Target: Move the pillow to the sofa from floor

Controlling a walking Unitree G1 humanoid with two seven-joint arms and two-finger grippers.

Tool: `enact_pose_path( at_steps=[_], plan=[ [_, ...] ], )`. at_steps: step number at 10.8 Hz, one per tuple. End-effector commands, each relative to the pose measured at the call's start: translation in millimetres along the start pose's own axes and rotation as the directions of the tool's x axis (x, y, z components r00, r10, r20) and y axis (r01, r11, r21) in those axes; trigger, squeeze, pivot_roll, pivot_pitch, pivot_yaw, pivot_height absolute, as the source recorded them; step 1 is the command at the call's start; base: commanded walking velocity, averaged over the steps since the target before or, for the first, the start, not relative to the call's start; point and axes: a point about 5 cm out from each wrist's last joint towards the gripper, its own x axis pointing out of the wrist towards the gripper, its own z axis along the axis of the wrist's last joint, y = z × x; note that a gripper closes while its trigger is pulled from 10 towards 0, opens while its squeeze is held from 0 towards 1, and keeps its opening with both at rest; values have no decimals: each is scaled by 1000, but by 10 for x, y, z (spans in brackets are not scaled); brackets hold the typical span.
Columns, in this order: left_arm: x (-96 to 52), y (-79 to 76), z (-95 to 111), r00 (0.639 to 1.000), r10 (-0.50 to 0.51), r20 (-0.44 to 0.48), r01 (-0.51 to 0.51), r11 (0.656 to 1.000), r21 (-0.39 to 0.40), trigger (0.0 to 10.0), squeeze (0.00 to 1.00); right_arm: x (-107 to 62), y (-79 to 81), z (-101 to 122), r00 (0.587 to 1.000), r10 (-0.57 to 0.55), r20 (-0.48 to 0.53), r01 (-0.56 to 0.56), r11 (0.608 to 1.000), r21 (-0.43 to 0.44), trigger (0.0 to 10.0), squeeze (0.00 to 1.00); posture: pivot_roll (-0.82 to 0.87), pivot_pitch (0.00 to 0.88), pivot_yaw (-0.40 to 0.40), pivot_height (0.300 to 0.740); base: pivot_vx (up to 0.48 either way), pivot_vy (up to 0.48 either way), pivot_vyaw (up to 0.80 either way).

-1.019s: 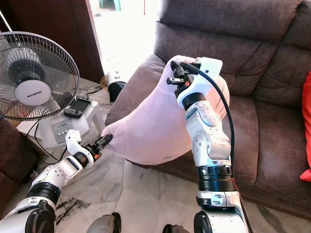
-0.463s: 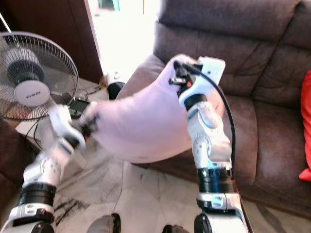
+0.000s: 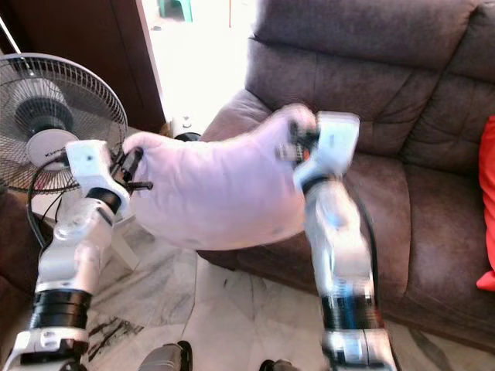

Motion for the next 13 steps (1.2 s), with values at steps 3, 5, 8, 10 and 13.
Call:
enact_pose_path(
  at_steps=[3,5,8,10,13],
  plan=[
    [-41,-96,196,992,-22,127,9,995,99,10000,0,-110,-21,24,996,-31,82,37,996,-81,10000,0,113,54,-15,740,0,0,0],
    [-76,-144,112,994,-25,109,7,988,155,10000,0,-145,-90,-12,991,-111,79,117,990,-72,10000,0,107,55,-14,740,0,0,0],
    [-79,-204,76,993,-37,109,20,988,152,10000,0,-73,-47,66,989,-104,110,109,993,-47,10000,0,106,33,-20,740,0,0,0],
    [-84,-178,51,994,-24,104,8,988,156,10000,0,-55,-18,63,990,-96,102,101,994,-44,10000,0,106,30,-24,740,0,0,-363],
    [-92,-145,40,995,-14,102,-3,986,167,10000,0,-63,20,94,989,-77,127,82,996,-39,10000,0,107,39,-26,740,0,0,0]
  ],
)
